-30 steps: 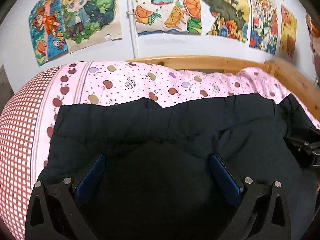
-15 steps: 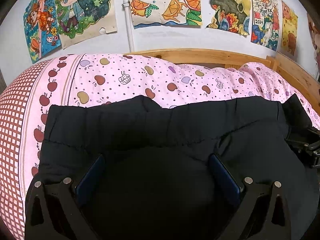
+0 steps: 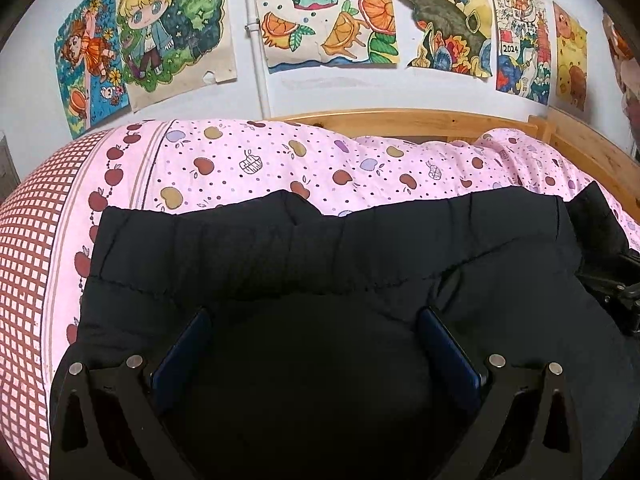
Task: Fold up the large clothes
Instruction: 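Press the folded jacket flat with both open tools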
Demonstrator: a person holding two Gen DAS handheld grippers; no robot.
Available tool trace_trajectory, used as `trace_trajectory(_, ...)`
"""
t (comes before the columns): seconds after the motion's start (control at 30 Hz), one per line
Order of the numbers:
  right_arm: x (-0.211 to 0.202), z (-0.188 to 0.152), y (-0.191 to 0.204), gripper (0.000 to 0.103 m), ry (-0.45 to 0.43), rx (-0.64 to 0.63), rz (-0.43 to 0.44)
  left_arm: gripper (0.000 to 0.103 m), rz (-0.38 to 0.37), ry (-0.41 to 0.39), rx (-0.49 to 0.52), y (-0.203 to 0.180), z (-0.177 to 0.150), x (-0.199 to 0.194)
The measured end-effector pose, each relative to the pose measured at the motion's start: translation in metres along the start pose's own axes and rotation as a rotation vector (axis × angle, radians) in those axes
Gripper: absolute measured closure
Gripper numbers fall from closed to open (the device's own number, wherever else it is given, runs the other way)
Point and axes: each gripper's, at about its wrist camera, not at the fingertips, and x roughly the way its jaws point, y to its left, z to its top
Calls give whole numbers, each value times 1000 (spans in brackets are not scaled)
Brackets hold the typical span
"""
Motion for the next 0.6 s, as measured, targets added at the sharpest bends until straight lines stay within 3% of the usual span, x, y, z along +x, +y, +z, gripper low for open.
trace_trajectory(0.3,-13,-11,-3,1,-63,0,7,0,-20,-46,-7,2,-6,-13)
trace_trajectory(0.4,-21,-7,-2,1,-37,-4,-37,0,-34,-41,-30,10,-2,-22)
trace_trajectory(0.6,-68,-8,-9,1,-121,-51,-108,0,-52,-98,-108,40,0,-53)
